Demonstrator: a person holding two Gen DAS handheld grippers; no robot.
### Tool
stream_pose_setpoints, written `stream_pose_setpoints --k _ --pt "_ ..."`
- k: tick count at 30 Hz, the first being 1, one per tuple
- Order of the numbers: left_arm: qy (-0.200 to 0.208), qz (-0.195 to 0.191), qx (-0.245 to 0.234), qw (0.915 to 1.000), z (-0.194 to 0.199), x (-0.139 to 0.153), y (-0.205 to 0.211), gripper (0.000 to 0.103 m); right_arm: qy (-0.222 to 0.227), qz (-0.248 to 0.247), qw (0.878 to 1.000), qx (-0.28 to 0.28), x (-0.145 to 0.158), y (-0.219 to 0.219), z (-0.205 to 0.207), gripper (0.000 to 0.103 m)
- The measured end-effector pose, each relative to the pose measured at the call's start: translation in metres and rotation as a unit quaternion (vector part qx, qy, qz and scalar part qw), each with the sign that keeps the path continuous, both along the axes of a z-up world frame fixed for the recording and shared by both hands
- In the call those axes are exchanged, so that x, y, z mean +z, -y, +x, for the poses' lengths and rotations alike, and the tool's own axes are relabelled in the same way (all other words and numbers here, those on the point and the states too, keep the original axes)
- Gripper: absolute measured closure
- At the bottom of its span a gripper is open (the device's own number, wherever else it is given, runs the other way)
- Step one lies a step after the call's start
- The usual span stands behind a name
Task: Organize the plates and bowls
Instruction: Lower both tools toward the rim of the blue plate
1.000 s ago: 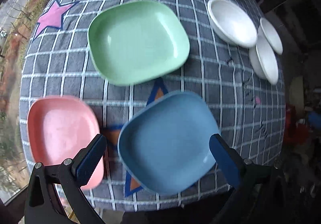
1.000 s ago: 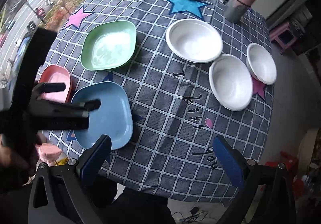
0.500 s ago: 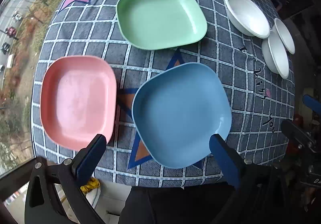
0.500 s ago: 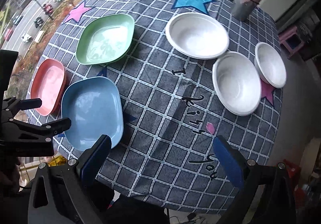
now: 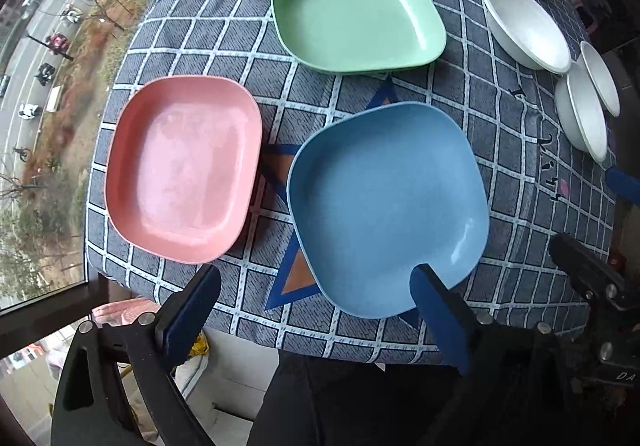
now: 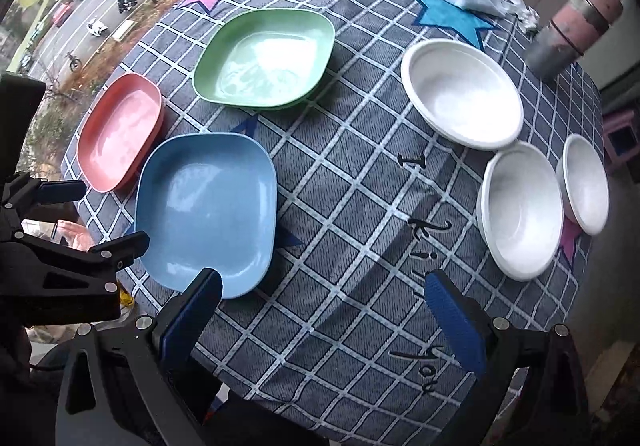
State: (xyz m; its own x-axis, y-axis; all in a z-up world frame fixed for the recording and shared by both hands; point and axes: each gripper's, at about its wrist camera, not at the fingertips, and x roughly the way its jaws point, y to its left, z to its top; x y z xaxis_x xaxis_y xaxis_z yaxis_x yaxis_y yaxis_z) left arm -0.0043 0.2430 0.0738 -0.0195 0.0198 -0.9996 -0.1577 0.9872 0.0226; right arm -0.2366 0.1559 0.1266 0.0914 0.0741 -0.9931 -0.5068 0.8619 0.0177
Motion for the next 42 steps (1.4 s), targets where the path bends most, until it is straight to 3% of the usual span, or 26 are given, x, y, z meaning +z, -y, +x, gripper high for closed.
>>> stream_pose_setpoints --k 5,12,16,22,30,31,33,34,42 --pt "-0.001 -0.002 -0.007 1.0000 0.001 -0.006 0.011 0.008 -0.002 -0.003 1.000 0.002 -0.004 -0.001 0.006 0.001" --pt "-0.020 -0.036 0.029 0.9987 -0.002 -0.020 -0.001 0.019 -0.011 -0.006 1.000 -0.002 -0.009 0.000 0.004 0.001" --pt "-0.025 -0.046 0.045 0.9976 -0.004 -0.027 -0.007 0.019 -0.014 -0.008 1.000 0.000 -0.013 -0.004 0.004 0.001" --pt "-0.028 -0.049 0.048 0.9973 -0.001 -0.035 -0.009 0.020 -0.006 -0.008 1.000 0.010 -0.014 -0.016 0.006 0.002" --pt "-0.036 -0.048 0.070 0.9957 -0.007 -0.050 -0.026 0.028 -0.017 -0.011 1.000 0.002 -0.023 -0.025 0.009 0.002" --pt "-0.037 -0.049 0.074 0.9954 -0.008 -0.051 -0.029 0.028 -0.017 -0.012 1.000 0.001 -0.024 -0.024 0.010 0.003" --pt "-0.035 -0.050 0.078 0.9951 -0.014 -0.054 -0.033 0.028 -0.022 -0.012 1.000 -0.002 -0.026 -0.024 0.011 0.019" --pt "-0.034 -0.051 0.078 0.9950 -0.016 -0.056 -0.035 0.028 -0.028 -0.015 0.999 -0.005 -0.029 -0.024 0.012 0.022" --pt "-0.035 -0.053 0.089 0.9939 -0.022 -0.065 -0.039 0.028 -0.041 -0.016 0.999 -0.002 -0.037 -0.030 0.015 0.022"
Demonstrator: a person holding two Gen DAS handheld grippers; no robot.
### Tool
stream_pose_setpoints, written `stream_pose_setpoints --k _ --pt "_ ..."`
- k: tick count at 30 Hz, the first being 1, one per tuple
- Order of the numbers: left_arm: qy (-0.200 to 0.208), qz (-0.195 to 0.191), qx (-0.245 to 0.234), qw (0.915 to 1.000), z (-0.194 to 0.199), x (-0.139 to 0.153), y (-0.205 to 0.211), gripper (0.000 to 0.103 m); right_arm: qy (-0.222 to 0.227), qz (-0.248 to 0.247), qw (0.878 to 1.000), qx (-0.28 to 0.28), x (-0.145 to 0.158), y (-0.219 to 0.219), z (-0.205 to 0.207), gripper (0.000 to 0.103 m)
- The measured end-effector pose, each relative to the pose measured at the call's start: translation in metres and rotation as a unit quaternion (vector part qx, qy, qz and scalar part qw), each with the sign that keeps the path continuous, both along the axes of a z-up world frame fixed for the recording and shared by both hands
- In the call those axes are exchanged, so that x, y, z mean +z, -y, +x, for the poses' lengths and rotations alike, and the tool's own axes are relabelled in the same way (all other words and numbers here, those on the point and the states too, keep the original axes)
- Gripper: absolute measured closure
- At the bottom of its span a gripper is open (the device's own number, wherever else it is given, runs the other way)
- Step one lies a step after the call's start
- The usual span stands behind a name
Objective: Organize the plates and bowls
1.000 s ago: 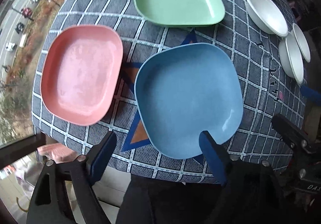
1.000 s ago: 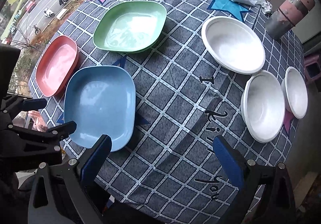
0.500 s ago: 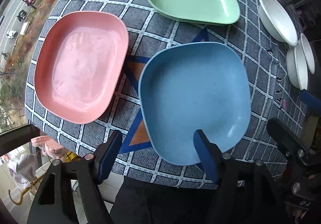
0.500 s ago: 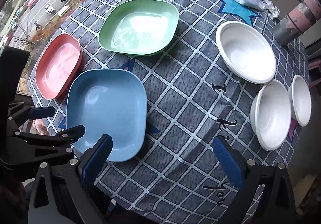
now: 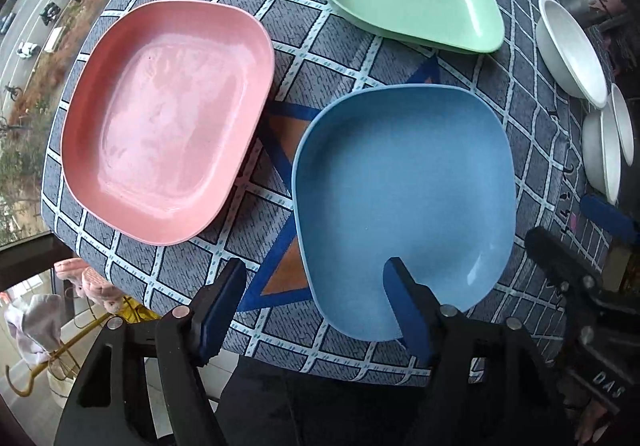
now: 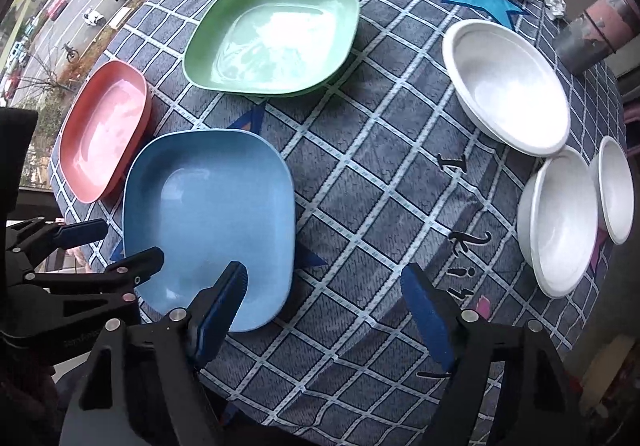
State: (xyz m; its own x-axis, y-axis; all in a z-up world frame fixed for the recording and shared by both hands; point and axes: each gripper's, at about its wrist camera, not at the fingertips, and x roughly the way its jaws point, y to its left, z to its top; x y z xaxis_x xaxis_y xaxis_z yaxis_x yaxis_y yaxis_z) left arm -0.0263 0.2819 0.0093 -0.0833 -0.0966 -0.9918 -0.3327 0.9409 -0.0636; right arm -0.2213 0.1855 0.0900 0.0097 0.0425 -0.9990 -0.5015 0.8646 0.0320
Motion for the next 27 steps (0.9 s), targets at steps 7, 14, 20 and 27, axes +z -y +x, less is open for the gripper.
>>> stream_pose_setpoints --k 7,14,20,27 --pt "-0.004 0.002 0.007 1.0000 -0.001 -0.008 -0.004 0.028 -0.006 -0.001 1.000 0.011 -0.009 -0.011 0.002 0.022" --pt "-0.002 0.006 0.011 0.9999 0.002 -0.008 -0.006 0.028 -0.014 -0.004 1.000 0.011 -0.017 -0.023 0.005 0.022" --pt "-0.004 0.006 0.013 0.9999 0.007 -0.009 -0.007 0.029 -0.020 -0.005 1.000 0.012 -0.027 -0.033 0.010 0.022" --pt "-0.007 0.008 0.017 0.9998 0.010 -0.008 -0.008 0.029 -0.025 -0.005 1.000 0.011 -0.039 -0.040 0.016 0.022"
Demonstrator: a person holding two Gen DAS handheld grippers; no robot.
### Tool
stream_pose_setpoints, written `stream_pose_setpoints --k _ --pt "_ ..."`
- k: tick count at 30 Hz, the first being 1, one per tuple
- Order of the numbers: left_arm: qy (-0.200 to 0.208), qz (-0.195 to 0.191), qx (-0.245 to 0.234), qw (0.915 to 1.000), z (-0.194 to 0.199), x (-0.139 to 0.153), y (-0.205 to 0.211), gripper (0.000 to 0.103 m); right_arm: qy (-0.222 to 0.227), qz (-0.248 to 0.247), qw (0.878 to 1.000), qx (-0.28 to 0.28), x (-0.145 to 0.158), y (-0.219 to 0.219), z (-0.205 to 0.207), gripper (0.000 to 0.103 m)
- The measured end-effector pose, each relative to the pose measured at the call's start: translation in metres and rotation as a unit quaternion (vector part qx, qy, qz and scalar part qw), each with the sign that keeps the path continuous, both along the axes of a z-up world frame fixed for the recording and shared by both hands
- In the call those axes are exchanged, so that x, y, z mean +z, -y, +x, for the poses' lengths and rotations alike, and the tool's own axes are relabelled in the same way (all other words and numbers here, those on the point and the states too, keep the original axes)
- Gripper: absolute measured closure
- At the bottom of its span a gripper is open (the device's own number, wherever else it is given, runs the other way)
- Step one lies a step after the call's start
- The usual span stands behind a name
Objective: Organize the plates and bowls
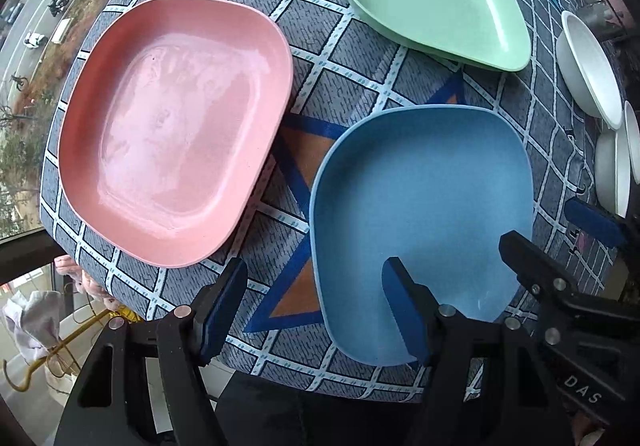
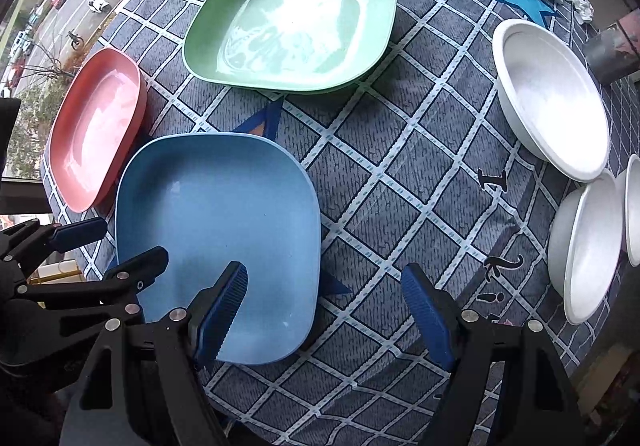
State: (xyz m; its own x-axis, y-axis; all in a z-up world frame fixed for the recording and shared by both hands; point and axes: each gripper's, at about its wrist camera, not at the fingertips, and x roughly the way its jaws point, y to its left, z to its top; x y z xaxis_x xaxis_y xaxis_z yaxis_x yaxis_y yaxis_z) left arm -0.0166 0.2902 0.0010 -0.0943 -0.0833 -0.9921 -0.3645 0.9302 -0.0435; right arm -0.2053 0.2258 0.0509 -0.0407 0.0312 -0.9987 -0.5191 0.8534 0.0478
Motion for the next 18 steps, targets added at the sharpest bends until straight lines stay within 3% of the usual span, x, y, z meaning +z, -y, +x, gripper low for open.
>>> stream_pose_setpoints --k 8,18 --pt "-0.006 0.001 0.012 0.9999 -0.006 -0.003 -0.006 0.030 -0.004 -0.002 1.000 -0.022 -0.009 0.005 0.014 0.022" --pt "-0.012 -0.004 0.006 0.9999 -0.003 -0.006 -0.002 0.037 -0.006 0.000 1.000 0.009 -0.020 -0.015 0.005 0.022"
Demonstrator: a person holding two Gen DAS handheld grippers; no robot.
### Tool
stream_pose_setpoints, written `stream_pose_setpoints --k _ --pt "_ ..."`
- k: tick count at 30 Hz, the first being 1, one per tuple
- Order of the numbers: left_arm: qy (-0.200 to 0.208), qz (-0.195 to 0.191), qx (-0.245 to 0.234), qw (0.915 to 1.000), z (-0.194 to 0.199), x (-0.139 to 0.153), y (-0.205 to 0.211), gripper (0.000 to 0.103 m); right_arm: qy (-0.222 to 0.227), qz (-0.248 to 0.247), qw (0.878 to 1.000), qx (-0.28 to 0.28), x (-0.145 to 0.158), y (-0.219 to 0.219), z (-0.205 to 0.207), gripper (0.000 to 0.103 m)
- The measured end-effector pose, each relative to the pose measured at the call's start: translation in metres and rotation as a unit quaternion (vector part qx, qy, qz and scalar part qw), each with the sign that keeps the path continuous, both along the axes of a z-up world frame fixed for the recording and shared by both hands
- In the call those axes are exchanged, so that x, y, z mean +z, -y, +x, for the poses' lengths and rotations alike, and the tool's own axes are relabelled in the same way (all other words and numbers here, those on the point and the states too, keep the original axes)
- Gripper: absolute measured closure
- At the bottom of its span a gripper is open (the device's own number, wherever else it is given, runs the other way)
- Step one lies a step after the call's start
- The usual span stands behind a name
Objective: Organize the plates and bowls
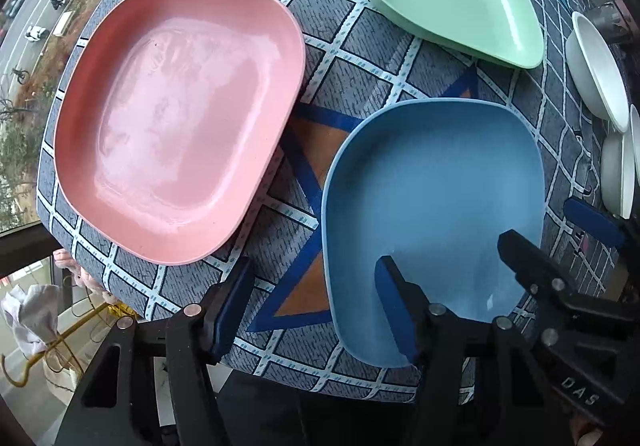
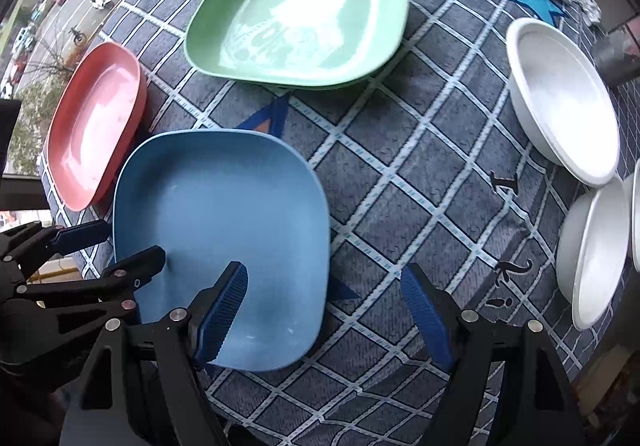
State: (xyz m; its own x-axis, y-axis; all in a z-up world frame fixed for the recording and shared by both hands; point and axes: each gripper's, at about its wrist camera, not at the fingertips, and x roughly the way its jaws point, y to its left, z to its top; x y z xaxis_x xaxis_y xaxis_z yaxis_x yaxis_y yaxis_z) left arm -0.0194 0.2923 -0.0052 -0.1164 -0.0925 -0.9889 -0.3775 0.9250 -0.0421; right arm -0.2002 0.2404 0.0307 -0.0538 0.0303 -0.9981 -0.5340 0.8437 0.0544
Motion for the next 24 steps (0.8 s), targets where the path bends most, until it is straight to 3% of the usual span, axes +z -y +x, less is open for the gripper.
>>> stream_pose_setpoints --k 3,6,13,16,18,21,24 --pt "-0.002 -0.003 0.001 1.0000 0.003 -0.001 0.001 0.040 -0.001 -0.002 1.000 0.002 -0.005 -0.008 -0.005 0.022" --pt "0.000 -0.004 -0.002 1.0000 0.004 -0.002 0.001 0.040 -0.007 -0.006 1.000 0.006 -0.008 -0.014 -0.010 0.033" --pt "0.004 -0.009 -0.004 0.9999 0.011 0.000 0.005 0.042 -0.013 -0.006 1.000 -0.001 -0.016 -0.020 -0.015 0.034" --pt "0.008 -0.011 -0.011 0.9999 0.014 0.002 0.008 0.047 -0.017 -0.007 1.000 0.000 -0.020 -0.021 -0.015 0.041" --pt "0.011 -0.014 -0.015 0.9997 0.016 0.004 0.011 0.052 -0.024 -0.005 1.000 0.002 -0.022 -0.023 -0.014 0.055" --pt "0.015 -0.018 -0.023 0.9995 0.020 0.006 0.016 0.060 -0.026 0.000 1.000 0.007 -0.026 -0.028 -0.019 0.065" --pt "0.016 -0.018 -0.023 0.9995 0.022 0.009 0.018 0.061 -0.031 0.006 0.999 0.006 -0.028 -0.032 -0.021 0.065"
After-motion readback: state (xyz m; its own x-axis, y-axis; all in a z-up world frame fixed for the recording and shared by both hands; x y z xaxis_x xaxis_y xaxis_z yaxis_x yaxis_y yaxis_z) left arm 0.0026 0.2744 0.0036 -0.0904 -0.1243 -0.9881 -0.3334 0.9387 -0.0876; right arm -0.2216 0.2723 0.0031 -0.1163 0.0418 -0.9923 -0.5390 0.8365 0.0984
